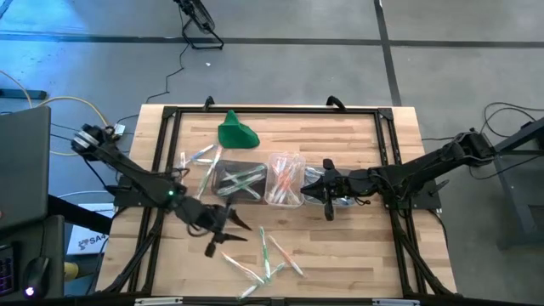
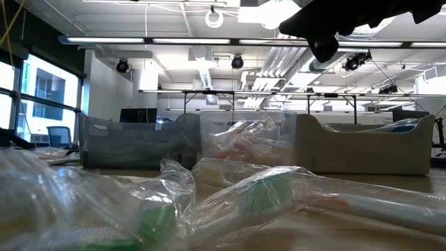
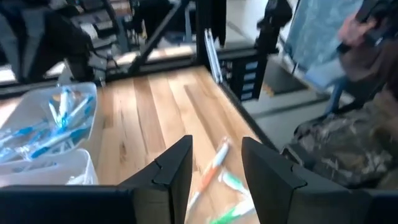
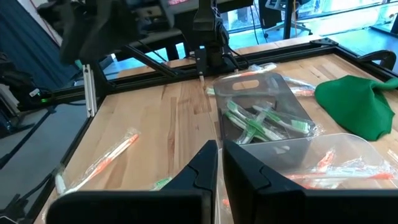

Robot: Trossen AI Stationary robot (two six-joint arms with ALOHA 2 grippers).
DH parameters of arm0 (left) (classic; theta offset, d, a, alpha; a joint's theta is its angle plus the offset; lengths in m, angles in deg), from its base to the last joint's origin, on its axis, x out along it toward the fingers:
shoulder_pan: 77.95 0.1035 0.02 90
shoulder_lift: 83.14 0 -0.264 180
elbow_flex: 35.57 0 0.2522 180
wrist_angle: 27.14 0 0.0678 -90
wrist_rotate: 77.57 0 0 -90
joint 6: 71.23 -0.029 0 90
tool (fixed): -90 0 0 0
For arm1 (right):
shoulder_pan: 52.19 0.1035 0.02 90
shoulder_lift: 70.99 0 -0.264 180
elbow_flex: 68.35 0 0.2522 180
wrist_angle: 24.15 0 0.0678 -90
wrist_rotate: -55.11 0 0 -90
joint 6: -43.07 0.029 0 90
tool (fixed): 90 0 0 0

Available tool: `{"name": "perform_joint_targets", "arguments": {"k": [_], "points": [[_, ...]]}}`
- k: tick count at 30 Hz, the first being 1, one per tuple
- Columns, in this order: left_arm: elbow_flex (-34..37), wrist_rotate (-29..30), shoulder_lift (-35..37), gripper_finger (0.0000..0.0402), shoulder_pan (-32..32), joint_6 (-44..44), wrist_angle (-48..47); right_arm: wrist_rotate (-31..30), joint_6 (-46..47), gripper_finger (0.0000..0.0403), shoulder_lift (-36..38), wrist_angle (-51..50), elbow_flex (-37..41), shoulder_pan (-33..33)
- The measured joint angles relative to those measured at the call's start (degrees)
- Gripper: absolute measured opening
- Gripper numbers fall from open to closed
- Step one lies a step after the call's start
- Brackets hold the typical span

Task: Pick & Place Toothbrushes
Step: Put the orange toothbrush into the transparent bin

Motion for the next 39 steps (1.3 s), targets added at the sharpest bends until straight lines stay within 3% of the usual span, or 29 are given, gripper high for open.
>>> {"name": "perform_joint_targets", "arguments": {"k": [3,8,13,23,39], "points": [[-5.4,-0.2,-3.7,0.0135,-0.3,0.0,-6.3,0.0,0.1,0.0016,0.0,0.0,0.0,0.0],[-15.2,-0.6,-8.8,0.0135,-0.3,2.4,-24.9,0.0,0.1,0.0016,0.0,-0.1,0.0,0.0],[-20.4,-2.4,-13.3,0.0135,-0.3,7.4,-38.3,0.0,0.1,0.0016,0.0,-1.1,0.0,0.0],[-20.6,-13.0,-20.8,0.0135,-0.5,8.9,-36.7,0.0,0.9,0.0016,0.0,-2.9,0.0,0.0],[-20.6,-15.2,-30.7,0.0135,-6.0,16.9,-36.8,0.0,1.4,0.0016,0.0,-3.3,0.0,0.0]]}}
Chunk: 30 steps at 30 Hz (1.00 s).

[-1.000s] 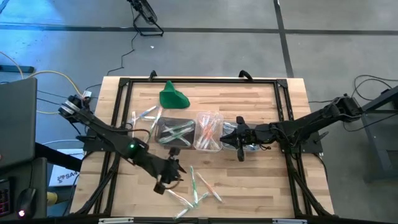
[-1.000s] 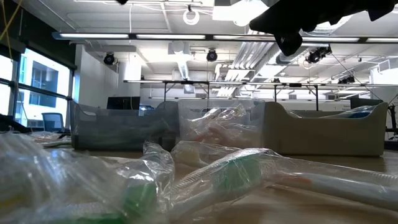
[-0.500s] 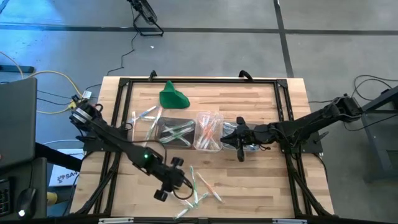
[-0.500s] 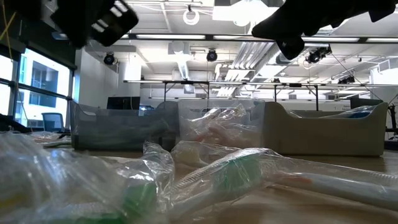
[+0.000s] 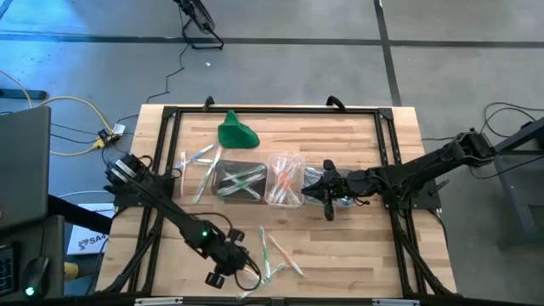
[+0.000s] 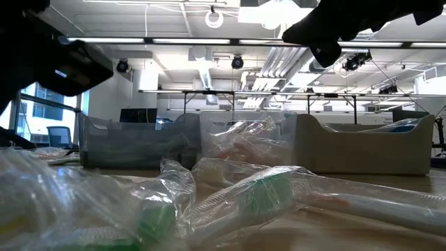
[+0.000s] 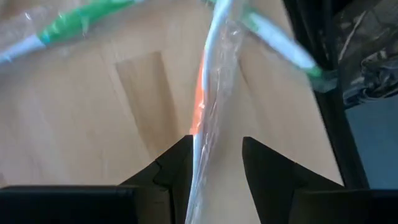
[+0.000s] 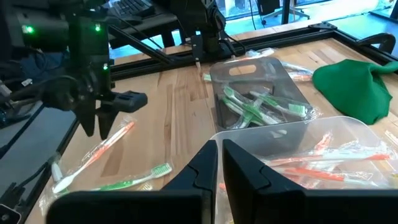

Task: Pick & Place Toothbrushes
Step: Put the orange toothbrush into the transparent bin

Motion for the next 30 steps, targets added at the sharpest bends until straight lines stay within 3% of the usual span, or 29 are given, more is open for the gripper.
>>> {"name": "perform_joint_targets", "arguments": {"k": [19,30], "points": [[-0.3,1.3,-5.6,0.0134,0.1,5.6,-1.4,0.0,1.5,0.0016,0.0,0.0,0.0,0.0],[-0.1,1.4,-5.7,0.0040,0.2,7.2,-1.8,0.0,1.5,0.0016,0.0,0.0,0.0,0.0]]}}
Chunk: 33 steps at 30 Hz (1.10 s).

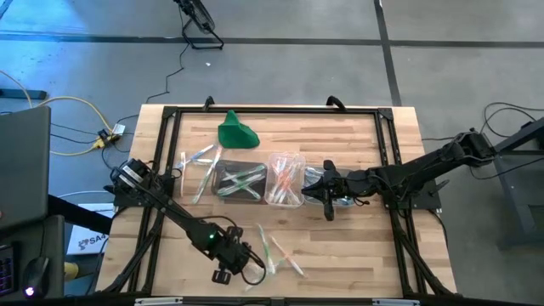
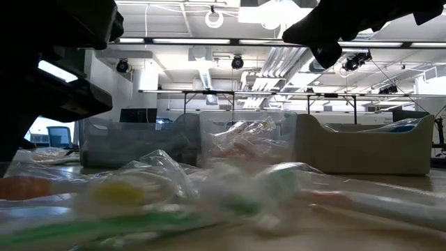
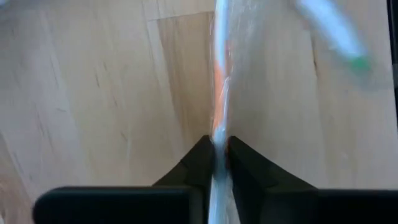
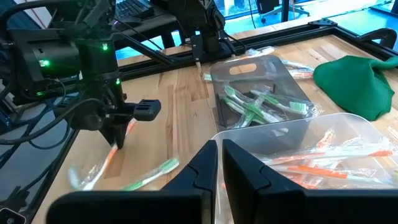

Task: Pick & Place Toothbrushes
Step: Put the orange toothbrush into the transparent bin

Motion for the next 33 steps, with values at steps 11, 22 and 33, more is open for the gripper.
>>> {"name": "perform_joint_targets", "arguments": {"k": [11,22,33], "points": [[-4.9,-6.4,-0.4,0.0024,-0.1,-1.2,-12.9,0.3,0.0,0.0016,0.0,0.0,0.0,0.0],[-19.6,0.2,-0.3,0.0024,0.0,-1.6,-44.0,0.3,0.0,0.0016,0.0,0.0,0.0,0.0],[-30.8,12.3,0.0,0.0024,3.9,-2.9,-61.0,7.4,-0.4,0.0016,0.4,0.0,0.0,0.1]]}}
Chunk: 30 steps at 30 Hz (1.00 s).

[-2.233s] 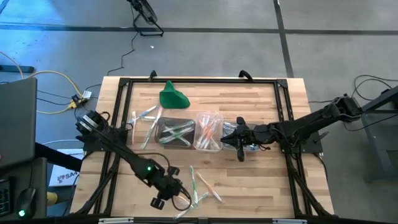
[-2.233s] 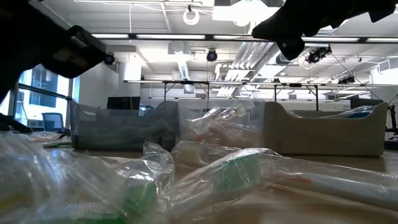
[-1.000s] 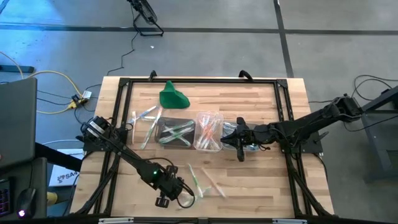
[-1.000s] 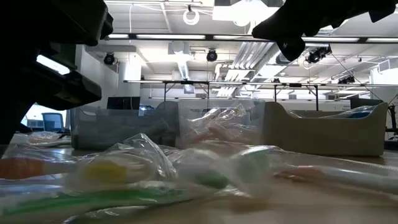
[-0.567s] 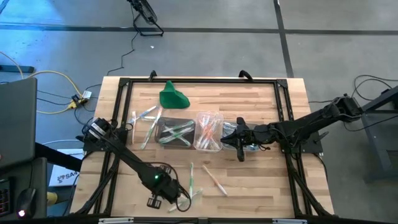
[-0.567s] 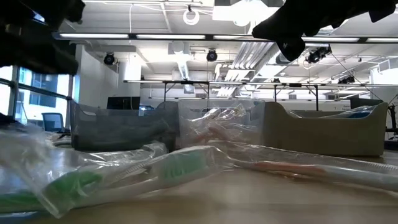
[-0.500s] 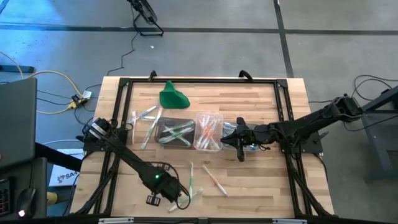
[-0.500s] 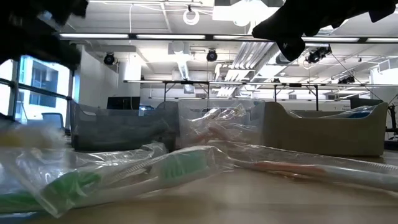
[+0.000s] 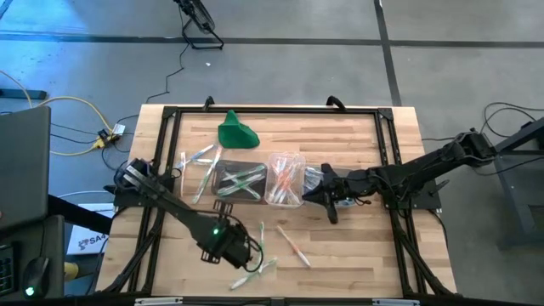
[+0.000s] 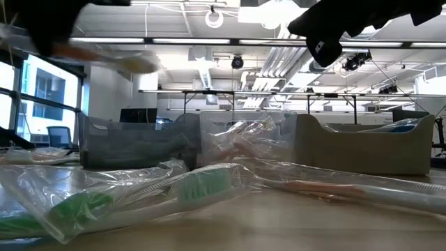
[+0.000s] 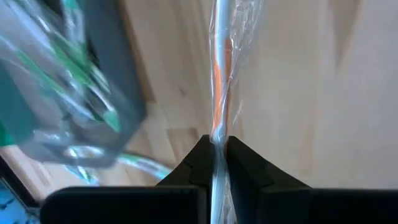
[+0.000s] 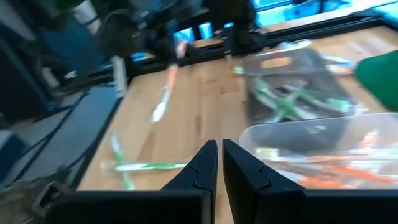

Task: Pick & Place Toothbrushes
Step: Put the orange toothbrush into the transparent bin

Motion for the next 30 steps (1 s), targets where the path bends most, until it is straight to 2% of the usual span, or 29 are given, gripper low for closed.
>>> {"name": "perform_joint_targets", "arguments": {"k": [8,14,18,22,26,30], "points": [[-0.1,3.5,3.6,0.0024,8.1,-8.3,5.0,3.5,0.0,0.0016,0.0,0.0,0.0,2.6],[-0.1,3.4,6.9,0.0023,16.2,-17.7,14.2,3.5,-1.0,0.0016,0.0,-0.9,0.0,5.2],[-0.2,0.3,8.1,0.0023,21.7,-23.0,21.0,3.4,-1.6,0.0016,0.0,-2.9,0.0,6.7],[-0.2,-5.2,8.3,0.0023,26.7,-27.0,26.6,3.0,-1.6,0.0016,0.0,-4.1,0.0,8.2],[-0.2,-11.5,8.3,0.0023,30.9,-27.8,30.6,3.0,-1.6,0.0016,0.0,-4.3,0.0,9.1],[-0.2,-13.5,8.2,0.0023,33.8,-27.8,33.5,2.9,-1.6,0.0016,0.0,-4.3,0.0,9.4]]}}
